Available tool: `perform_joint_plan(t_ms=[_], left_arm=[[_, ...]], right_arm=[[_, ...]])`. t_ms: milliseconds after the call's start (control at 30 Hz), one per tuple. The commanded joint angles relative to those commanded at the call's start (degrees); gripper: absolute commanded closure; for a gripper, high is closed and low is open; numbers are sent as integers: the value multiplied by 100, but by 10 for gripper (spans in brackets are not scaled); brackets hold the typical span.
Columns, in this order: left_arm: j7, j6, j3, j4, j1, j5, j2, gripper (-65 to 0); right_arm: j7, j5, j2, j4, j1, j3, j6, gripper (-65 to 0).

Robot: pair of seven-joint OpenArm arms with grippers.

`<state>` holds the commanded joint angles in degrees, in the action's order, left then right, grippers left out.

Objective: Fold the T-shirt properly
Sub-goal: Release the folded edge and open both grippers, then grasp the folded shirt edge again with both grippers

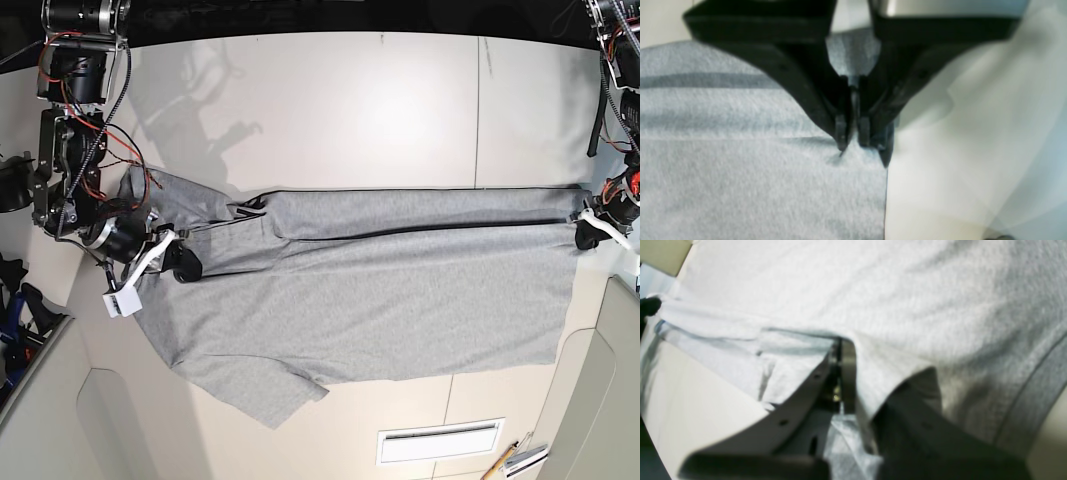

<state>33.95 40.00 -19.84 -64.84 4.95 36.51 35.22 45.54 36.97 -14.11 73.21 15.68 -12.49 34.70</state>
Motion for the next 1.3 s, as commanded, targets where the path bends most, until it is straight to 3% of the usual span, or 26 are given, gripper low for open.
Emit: perform_joint_plan(t_ms=[133, 233, 300, 367, 467, 533, 833, 1000, 1233, 1300], left_arm=[[-81, 0, 0, 0, -2, -166, -127, -11], [-83, 0, 0, 0, -2, -166, -125, -178], [-140, 0, 0, 0, -2, -168, -127, -203], [-162, 0, 0, 0, -2, -170, -125, -211], [-155, 0, -2, 0, -2, -157, -122, -374], [-155, 0, -35, -2, -4, -129, -122, -423], [522, 0, -1058, -2, -26, 632, -120, -423], [1217, 0, -1539, -2, -223, 1386, -122, -423], [1331, 0, -1976, -2, -918, 1939, -127, -424], [1333, 0, -2072, -2, -1091, 2017, -160, -454]], right_arm=[[-306, -177, 0, -234, 15, -2, -26, 0], [-313, -210, 0, -247, -2, -2, -44, -235], [-310, -205, 0, -247, 2, -2, -44, -327], [-267, -197, 0, -245, 2, -2, -44, -334], [125, 48, 0, -190, 0, -46, -42, -334], [295, 216, 0, -118, -2, -214, -42, -334], [1187, 649, -15, 127, -39, -1812, -17, -334], [1196, 944, -175, 131, -557, -2236, -17, -334], [1191, 1309, -304, 131, -1471, -2688, 9, -335], [1169, 1342, -304, 131, -1639, -2719, 9, -335]])
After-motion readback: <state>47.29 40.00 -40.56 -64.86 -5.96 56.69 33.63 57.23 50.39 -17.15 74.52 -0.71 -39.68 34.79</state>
